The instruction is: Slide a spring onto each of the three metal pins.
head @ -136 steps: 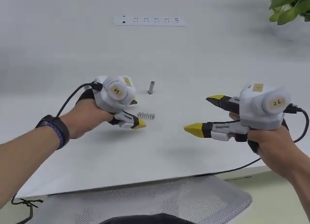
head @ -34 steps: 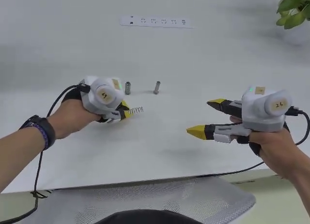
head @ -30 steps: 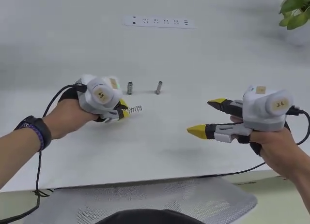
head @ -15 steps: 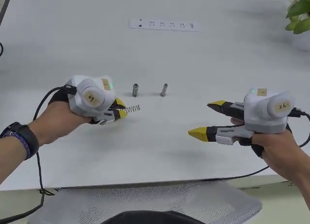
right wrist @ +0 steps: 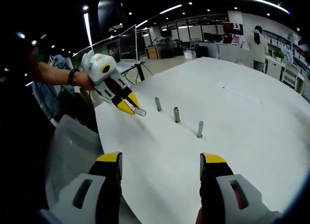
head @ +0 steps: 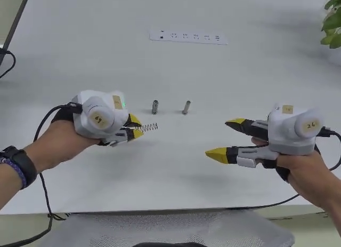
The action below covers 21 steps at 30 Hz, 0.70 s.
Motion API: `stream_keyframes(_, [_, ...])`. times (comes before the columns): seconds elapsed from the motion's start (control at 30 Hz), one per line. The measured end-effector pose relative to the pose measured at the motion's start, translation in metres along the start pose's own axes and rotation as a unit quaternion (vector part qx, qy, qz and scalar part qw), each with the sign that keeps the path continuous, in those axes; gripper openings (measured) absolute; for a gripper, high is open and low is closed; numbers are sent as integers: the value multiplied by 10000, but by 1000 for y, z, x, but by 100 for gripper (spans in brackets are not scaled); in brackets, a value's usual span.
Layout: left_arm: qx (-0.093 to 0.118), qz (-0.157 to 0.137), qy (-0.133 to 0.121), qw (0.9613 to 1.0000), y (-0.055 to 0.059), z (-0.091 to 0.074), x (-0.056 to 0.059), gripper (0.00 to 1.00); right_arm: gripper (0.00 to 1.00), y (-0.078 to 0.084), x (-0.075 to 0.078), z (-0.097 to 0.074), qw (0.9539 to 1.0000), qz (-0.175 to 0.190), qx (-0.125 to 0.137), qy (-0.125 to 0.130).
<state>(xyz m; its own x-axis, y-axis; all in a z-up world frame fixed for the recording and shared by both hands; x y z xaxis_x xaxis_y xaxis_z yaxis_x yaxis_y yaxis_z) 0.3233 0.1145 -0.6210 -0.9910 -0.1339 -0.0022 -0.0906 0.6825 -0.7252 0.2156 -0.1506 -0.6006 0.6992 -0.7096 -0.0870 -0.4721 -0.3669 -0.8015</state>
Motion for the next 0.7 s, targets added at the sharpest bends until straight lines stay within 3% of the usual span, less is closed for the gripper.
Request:
stream_keyframes(0.27, [54,100,21,9999,-3,0,0,2,61,-6,-1,9,9998,-52,81,-160])
stream_keyframes(0.7, [195,311,142,9992,-23,1,13,2,53,-16,-5,24,9983,-167,263,-501])
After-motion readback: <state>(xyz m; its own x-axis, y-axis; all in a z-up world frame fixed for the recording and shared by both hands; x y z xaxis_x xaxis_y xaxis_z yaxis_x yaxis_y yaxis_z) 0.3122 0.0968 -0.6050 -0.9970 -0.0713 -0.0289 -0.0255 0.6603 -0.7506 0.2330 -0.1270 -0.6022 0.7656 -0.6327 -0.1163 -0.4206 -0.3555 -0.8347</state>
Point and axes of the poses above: the centre of the closed fingertips' face, and the gripper's own axes: z roughly forward along the fingers, x roughly to its right, y roughly out of its underside, the point moved 10 cm from there along -z, roughly backward along the fingers, and after that the axes turned 9 degrees about -z, right-handed, at the moved point
